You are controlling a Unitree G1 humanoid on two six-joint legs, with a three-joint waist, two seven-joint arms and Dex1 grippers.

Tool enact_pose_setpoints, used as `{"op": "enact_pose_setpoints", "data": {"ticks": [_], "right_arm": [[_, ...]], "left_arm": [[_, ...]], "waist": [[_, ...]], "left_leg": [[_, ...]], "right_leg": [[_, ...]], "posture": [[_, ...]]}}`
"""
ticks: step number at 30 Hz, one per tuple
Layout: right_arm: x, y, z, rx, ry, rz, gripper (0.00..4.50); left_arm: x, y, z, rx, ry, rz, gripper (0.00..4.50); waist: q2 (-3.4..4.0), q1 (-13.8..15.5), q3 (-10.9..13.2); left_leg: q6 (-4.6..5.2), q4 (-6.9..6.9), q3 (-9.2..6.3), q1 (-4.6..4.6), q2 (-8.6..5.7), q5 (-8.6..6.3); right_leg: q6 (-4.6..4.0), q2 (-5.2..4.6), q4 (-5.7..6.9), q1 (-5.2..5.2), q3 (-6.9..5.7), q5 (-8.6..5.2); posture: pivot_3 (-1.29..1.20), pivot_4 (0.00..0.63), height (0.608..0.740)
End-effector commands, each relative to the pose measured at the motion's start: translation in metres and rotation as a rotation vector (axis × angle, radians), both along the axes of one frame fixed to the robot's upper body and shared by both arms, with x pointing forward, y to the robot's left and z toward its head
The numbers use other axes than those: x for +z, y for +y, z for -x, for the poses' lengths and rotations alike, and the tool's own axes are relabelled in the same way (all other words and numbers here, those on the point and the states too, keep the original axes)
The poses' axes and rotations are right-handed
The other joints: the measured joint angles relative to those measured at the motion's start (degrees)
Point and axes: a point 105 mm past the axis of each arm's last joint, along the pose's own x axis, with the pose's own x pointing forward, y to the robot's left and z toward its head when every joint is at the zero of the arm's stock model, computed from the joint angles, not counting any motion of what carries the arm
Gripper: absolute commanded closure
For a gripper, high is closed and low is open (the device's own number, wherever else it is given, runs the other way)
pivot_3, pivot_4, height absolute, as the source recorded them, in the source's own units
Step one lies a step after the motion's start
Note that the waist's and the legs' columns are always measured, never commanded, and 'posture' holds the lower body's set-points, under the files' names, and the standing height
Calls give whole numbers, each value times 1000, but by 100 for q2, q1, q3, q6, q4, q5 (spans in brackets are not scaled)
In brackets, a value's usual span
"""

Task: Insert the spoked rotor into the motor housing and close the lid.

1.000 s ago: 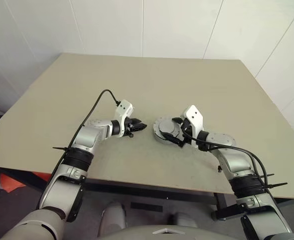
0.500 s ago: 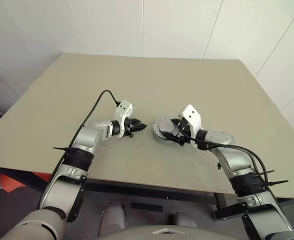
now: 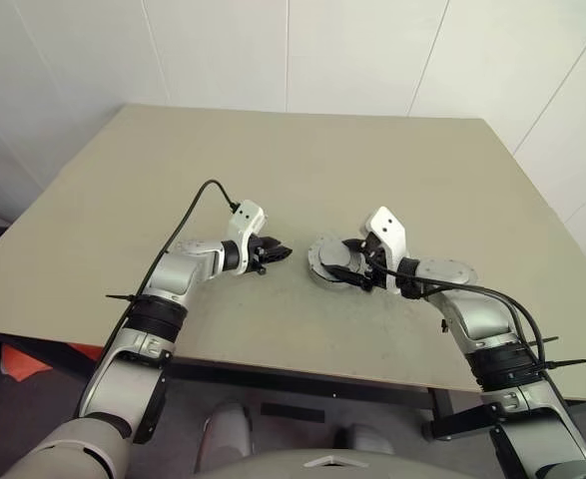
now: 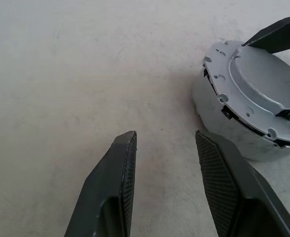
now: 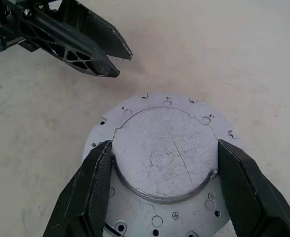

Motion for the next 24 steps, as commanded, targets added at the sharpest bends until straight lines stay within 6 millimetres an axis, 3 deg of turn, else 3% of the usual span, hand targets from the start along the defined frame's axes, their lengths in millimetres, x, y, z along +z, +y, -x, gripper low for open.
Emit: {"op": "enact_pose_setpoints", "data": {"ticks": [1,15,24], "right_arm": [[16,2,-2,-1,-31,-53,1297],[4,-4,10,61,-6,21,1297],[8,-4,2,10,-19,-11,1297]], "left_arm": [[9,-1,-2,-2,-33,18,2475],[9,-1,-2,-3,-30,15,2475],[6,-2,1,-7,-22,14,2475]], "waist": [[0,-3,0],[0,9,0],[0,3,0]], "left_leg": [[-1,0,0,1,0,0],[-1,0,0,1,-1,1],[-1,1,0,2,0,1]], "right_leg": [[0,0,0,0,0,0],[0,-1,1,2,0,0],[0,-1,2,2,0,0]], "posture": [[0,0,740],[0,0,740],[0,0,740]]}}
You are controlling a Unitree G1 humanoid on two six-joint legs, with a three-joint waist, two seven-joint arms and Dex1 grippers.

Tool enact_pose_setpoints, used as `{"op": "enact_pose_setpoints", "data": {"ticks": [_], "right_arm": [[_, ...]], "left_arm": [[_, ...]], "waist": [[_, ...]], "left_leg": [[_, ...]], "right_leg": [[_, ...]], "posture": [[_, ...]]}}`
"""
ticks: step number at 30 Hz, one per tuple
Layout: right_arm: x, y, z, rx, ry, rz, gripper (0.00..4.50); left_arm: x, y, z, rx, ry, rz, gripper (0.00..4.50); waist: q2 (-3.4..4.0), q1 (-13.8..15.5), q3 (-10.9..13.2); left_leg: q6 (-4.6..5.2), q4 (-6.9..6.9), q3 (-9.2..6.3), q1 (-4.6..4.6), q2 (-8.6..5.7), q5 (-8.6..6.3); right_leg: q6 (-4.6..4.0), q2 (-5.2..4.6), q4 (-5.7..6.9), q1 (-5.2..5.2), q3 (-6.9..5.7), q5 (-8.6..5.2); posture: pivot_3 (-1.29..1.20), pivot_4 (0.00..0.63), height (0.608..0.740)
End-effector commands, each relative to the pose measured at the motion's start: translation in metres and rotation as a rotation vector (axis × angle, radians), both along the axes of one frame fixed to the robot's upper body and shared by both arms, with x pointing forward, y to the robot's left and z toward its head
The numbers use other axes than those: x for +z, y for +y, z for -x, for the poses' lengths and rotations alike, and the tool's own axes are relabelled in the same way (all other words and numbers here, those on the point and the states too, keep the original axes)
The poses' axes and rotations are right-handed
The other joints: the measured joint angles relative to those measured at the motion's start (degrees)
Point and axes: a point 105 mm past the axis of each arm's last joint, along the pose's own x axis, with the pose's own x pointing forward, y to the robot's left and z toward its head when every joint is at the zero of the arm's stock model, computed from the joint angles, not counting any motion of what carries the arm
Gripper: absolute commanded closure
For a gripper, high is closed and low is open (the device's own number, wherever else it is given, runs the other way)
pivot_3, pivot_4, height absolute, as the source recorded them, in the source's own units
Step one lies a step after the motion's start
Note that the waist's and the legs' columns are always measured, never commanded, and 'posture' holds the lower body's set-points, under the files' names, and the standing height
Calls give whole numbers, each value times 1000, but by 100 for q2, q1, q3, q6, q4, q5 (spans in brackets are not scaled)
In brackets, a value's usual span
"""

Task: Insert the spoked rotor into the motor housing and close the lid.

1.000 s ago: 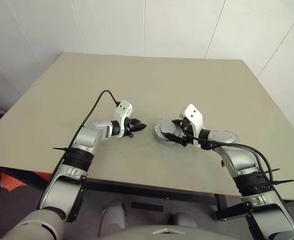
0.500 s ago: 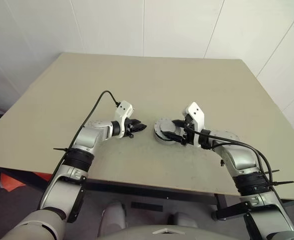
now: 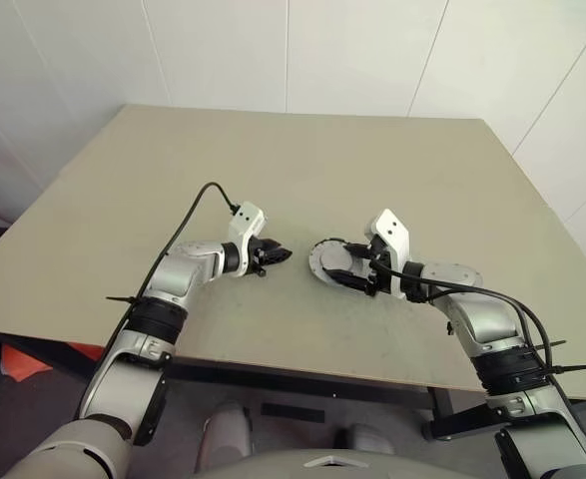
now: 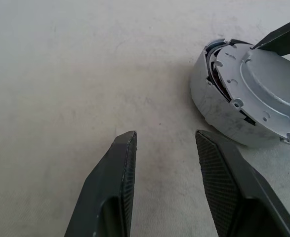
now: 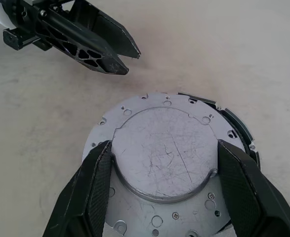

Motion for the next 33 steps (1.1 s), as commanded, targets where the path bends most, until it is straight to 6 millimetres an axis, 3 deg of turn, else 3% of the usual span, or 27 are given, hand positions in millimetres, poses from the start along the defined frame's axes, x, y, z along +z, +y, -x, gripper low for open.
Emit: {"op": "enact_pose_setpoints", "data": {"ticks": [1,20,33], "right_arm": [[11,0,-3,-14,-25,-20,1297],[10,-4,-14,-70,-48,30,1297],[-7,-11,-11,-67,-20,98,1297]], "left_arm": [[9,-3,0,-9,-31,14,2475],[4,-5,4,-15,-17,11,2475],[5,-5,2,-10,-19,13,2475]], "waist": [[0,-6,0],[0,-13,0],[0,-13,0]], "left_leg": [[0,0,0,0,0,0],[-4,2,0,3,0,3],[-5,2,0,4,0,3]], "right_leg": [[0,0,0,0,0,0],[0,0,4,0,1,0],[0,1,4,2,2,1]], "posture": [[0,0,740],[0,0,740],[0,0,740]]}}
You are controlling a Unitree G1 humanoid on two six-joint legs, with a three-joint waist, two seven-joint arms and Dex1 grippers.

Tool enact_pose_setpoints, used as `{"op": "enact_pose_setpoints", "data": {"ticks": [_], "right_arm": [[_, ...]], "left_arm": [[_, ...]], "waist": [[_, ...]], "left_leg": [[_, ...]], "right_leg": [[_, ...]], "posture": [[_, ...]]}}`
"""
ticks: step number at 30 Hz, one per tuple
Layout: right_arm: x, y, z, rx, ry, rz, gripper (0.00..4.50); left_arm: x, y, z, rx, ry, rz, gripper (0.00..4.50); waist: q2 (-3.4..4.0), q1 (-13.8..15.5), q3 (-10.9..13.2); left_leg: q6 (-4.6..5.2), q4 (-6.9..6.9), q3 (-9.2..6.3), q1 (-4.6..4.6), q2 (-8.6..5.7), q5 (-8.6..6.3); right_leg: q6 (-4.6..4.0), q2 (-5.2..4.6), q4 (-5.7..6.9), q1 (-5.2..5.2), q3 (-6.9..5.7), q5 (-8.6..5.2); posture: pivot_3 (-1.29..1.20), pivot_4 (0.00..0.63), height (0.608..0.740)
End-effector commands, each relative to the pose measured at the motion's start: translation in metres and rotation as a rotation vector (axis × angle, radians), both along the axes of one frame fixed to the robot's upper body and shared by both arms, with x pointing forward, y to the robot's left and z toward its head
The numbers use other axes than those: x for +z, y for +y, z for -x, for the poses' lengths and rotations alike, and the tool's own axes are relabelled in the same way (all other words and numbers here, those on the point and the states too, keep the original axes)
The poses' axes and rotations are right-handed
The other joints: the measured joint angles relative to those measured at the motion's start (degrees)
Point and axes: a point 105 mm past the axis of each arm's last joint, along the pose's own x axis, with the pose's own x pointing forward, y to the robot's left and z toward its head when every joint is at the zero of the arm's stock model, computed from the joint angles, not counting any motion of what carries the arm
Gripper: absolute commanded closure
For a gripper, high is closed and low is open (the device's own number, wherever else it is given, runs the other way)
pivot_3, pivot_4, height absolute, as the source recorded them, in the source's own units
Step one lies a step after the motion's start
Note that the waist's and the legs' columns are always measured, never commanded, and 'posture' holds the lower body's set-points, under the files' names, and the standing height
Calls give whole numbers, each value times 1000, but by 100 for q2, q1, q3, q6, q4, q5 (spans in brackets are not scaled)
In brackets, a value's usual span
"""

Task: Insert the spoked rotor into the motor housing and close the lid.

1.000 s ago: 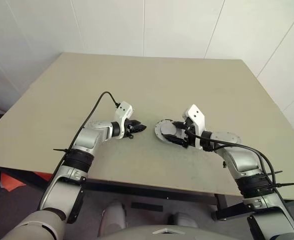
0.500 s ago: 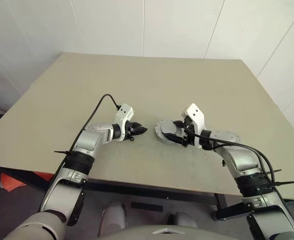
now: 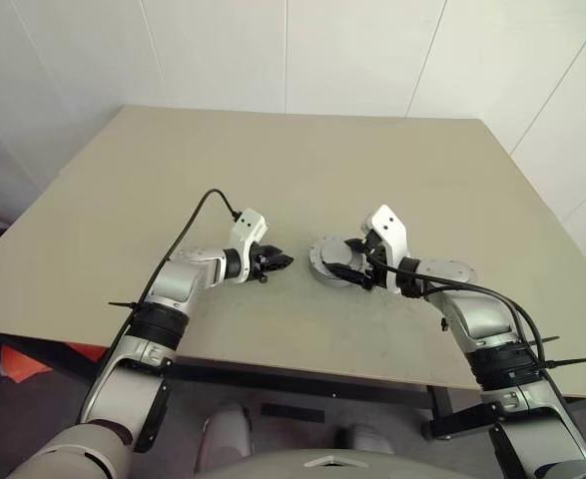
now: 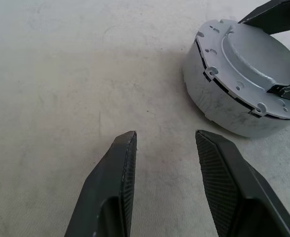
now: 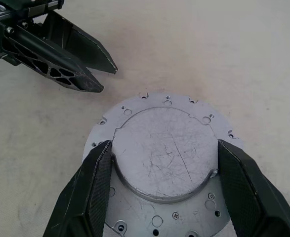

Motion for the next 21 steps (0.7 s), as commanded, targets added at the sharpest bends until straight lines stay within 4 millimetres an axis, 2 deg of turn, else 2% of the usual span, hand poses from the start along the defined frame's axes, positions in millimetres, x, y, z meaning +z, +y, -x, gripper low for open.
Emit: {"op": "enact_pose_setpoints", "data": {"ticks": [1,6,13,21], "right_arm": [[-9,-10,-2,-24,7,68,1297],[-24,-16,4,-12,49,116,1297],[-26,-17,9,-3,91,73,1297],[-31,-24,7,-37,113,104,1297]], "left_arm": [[13,-2,-4,-5,-50,10,2475],[13,-2,-3,-4,-50,10,2475],[13,-2,-4,-3,-51,11,2475],[14,-3,-4,-6,-52,12,2475]], "waist": [[0,0,0],[-1,3,-1],[-3,21,-3],[-4,25,-4]], "left_leg": [[0,0,0,1,0,0],[0,0,0,8,0,0],[1,2,0,10,-5,0],[2,1,0,7,-6,-1]], "right_leg": [[0,0,0,1,0,0],[0,0,0,8,0,0],[0,-2,-3,18,-1,0],[1,-2,-5,19,-4,-1]], "posture": [[0,0,740],[0,0,740],[0,0,740],[0,0,740]]}}
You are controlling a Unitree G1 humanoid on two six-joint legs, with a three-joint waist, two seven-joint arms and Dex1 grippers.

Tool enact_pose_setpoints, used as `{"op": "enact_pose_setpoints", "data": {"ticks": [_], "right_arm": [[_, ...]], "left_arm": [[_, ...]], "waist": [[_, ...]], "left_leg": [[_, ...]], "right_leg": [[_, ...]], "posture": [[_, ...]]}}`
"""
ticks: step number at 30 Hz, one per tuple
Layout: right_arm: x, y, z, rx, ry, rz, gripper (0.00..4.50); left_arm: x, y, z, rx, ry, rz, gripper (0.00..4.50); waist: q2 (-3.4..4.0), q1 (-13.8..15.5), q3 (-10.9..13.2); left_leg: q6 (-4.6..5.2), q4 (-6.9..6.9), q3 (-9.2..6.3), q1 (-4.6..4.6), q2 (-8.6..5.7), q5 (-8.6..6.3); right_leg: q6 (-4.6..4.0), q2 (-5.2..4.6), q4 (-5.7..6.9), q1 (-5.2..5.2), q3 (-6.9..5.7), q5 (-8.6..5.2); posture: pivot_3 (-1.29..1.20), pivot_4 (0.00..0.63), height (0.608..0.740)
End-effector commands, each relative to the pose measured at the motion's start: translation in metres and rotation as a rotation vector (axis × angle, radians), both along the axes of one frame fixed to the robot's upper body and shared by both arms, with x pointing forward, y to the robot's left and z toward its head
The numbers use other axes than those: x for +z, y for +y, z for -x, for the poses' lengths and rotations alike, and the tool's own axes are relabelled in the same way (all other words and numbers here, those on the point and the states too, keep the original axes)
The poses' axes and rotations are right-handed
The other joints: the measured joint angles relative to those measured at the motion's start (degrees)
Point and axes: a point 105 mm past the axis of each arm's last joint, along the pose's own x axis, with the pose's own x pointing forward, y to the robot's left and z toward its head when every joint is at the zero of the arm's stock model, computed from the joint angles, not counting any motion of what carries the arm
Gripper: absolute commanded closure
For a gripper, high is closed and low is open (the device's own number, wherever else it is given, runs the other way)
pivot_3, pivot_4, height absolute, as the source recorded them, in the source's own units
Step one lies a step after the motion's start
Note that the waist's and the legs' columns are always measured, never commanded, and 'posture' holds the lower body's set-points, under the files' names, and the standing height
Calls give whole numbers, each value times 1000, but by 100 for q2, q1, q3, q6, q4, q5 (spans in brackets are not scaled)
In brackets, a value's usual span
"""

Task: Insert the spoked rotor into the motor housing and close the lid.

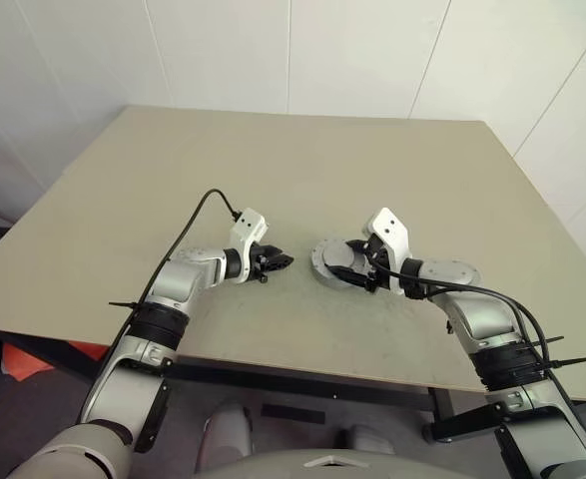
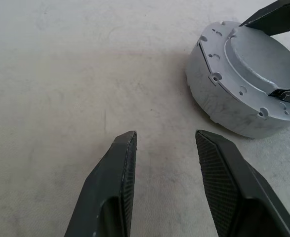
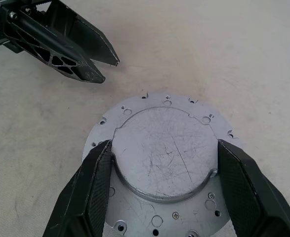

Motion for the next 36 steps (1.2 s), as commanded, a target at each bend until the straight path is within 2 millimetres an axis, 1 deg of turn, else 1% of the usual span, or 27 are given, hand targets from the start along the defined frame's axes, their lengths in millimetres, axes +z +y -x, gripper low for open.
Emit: {"op": "enact_pose_setpoints", "data": {"ticks": [1,5,8,11,14,16,18,22,26,31,36], "right_arm": [[-26,-19,5,-60,109,80,1297],[-30,-20,7,-57,119,99,1297],[-30,-21,6,-58,119,103,1297],[-31,-21,7,-56,119,111,1297],[-32,-21,6,-57,117,114,1297],[-32,-21,6,-59,114,117,1297],[-32,-22,6,-62,112,119,1297],[-33,-23,7,-70,108,125,1297],[-33,-25,6,-83,101,130,1297],[-32,-27,5,-103,92,138,1297],[-32,-27,4,-111,87,141,1297]], "left_arm": [[13,-2,-4,-6,-52,11,2475],[15,-6,-3,-8,-40,36,2475],[26,-16,-5,-4,10,127,2475],[40,-32,-5,-16,80,246,2475],[48,-44,-6,-35,117,318,3127],[54,-49,-8,-32,139,366,3791],[55,-53,-10,-27,166,388,4459],[49,-61,-11,-36,219,389,4484],[43,-67,-9,-45,264,363,4484],[18,-63,-12,15,309,231,4484],[9,-60,-11,36,354,190,4484]], "waist": [[0,1,0],[-1,6,-1],[-2,11,-2],[-3,21,-2],[-4,21,-4],[-4,17,-6],[-4,17,-6],[-4,20,-6],[-5,20,-6],[-5,21,-5],[-4,31,-6]], "left_leg": [[0,0,0,0,0,0],[0,1,0,4,0,0],[0,1,0,4,0,0],[0,3,0,4,0,0],[0,3,0,8,-1,0],[0,3,0,20,-3,0],[0,2,0,24,-2,0],[1,0,-1,29,-3,-1],[3,-1,-2,39,-2,-2],[3,-3,-4,49,-2,-2],[4,-10,-6,65,-2,-3]], "right_leg": [[0,0,0,0,0,0],[1,-1,0,7,0,0],[1,-4,0,9,0,0],[1,-4,0,13,0,0],[1,-4,0,19,0,0],[1,-4,-2,31,1,-1],[1,-4,-8,37,-1,-1],[5,-4,-14,44,-2,-3],[33,-4,-24,62,-2,-20],[44,-4,-26,73,-1,-26],[48,-4,-53,95,-2,-29]], "posture": [[0,0,740],[0,0,740],[0,0,740],[0,0,740],[0,0,740],[0,0,740],[0,0,740],[0,0,740],[0,0,740],[0,0,740],[0,0,740]]}}
